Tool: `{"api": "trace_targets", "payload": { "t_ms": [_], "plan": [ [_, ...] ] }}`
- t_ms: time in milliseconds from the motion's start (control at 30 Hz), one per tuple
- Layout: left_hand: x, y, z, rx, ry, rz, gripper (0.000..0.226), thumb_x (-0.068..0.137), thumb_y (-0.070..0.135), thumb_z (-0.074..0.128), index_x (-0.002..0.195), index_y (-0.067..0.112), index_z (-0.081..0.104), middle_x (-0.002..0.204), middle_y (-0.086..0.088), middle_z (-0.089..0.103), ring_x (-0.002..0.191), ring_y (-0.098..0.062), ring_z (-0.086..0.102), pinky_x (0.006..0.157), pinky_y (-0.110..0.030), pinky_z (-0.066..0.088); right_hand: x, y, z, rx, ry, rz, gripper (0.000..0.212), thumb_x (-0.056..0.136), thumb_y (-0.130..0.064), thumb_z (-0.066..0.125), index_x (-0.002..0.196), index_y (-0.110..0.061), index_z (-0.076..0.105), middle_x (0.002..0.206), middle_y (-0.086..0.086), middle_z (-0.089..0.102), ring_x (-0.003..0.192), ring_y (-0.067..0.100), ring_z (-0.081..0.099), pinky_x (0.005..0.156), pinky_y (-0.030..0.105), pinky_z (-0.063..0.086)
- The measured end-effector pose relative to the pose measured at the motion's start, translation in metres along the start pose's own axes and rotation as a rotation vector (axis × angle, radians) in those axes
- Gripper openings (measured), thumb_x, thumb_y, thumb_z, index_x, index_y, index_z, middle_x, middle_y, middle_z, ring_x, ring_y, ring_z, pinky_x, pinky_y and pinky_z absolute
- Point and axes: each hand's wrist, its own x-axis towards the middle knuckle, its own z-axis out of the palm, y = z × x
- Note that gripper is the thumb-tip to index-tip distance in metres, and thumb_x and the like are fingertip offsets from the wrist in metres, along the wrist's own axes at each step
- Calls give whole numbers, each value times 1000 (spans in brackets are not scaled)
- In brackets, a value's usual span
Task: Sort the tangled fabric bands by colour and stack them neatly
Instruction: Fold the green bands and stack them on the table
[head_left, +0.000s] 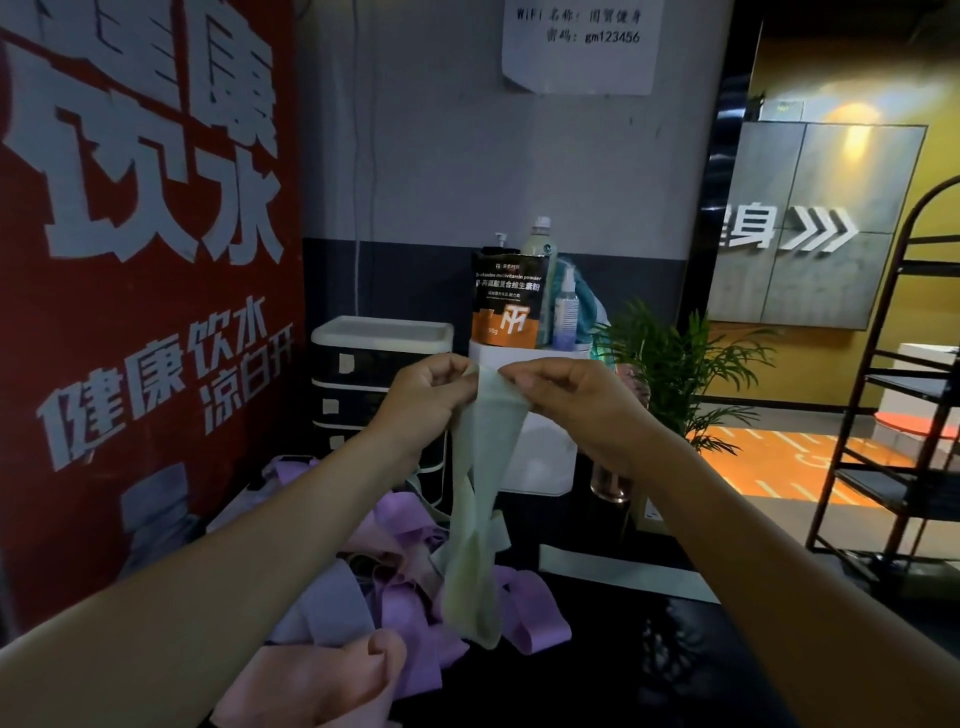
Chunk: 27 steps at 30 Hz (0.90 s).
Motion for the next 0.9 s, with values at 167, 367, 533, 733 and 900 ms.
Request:
{"api": "trace_targets", "payload": {
  "t_ms": [167, 367, 533, 733, 900],
  "plan": [
    [-1, 2, 5, -39, -54, -39, 10, 88, 15, 61, 79, 17, 63, 74, 0, 63, 68, -13, 57, 66, -26, 47, 1, -4, -1, -213, 100, -55, 11, 87, -8, 62, 93, -15, 68, 99, 16, 67, 77, 9, 55, 68, 12, 49],
    [-3, 3, 4, -73, -29, -77, 12, 91, 17, 56, 84, 16, 64, 79, -3, 65, 76, -17, 61, 75, -33, 50, -1, -2, 2, -419, 51, -149, 28, 82, -23, 69, 110, -23, 65, 106, -7, 61, 92, 7, 56, 80, 11, 44],
    [-5, 2, 6, 0, -78, -65, 12, 93, 20, 55, 88, 15, 64, 86, -7, 66, 76, -17, 60, 74, -33, 49, -1, -4, 6, -576, 216, -264, 16, 89, -23, 61, 98, -15, 72, 93, 0, 69, 79, 6, 55, 69, 10, 39],
    [-19, -18, 3, 174, -331, -67, 14, 84, 6, 65, 95, 16, 64, 86, 0, 69, 76, -11, 66, 69, -25, 53, 5, -6, -1, -476, 461, -184, 22, 92, -20, 57, 86, -2, 69, 86, 16, 67, 78, 24, 59, 74, 34, 50],
    [-23, -57, -13, 391, -432, -134, 17, 79, 7, 72, 87, 21, 67, 93, -6, 71, 86, -17, 66, 78, -36, 54, 3, 6, -16, -446, 573, -100, 23, 92, -21, 58, 85, -2, 70, 84, 14, 67, 81, 28, 61, 75, 40, 51]
  ]
}}
